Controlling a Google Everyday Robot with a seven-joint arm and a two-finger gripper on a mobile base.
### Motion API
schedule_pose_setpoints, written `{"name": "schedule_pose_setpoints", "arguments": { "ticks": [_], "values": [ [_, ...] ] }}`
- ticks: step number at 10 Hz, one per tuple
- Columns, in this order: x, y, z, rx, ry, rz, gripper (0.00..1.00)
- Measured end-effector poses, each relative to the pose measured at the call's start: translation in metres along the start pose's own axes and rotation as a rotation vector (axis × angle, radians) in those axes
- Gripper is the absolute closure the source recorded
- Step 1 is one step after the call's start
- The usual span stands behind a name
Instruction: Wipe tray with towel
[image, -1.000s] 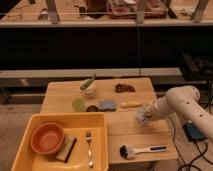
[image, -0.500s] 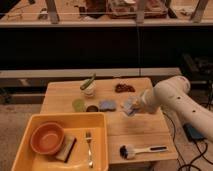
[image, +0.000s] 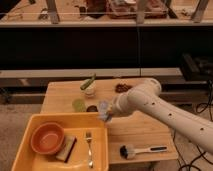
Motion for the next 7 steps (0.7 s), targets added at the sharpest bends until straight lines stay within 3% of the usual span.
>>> {"name": "schedule_pose_setpoints", "arguments": {
  "ticks": [3, 7],
  "values": [
    [-0.053, -0.025, -0.009, 0.056, -0.084, -0.150, 0.90],
    [-0.058, -0.028, -0.009, 0.052, -0.093, -0.173, 0.90]
  ]
}}
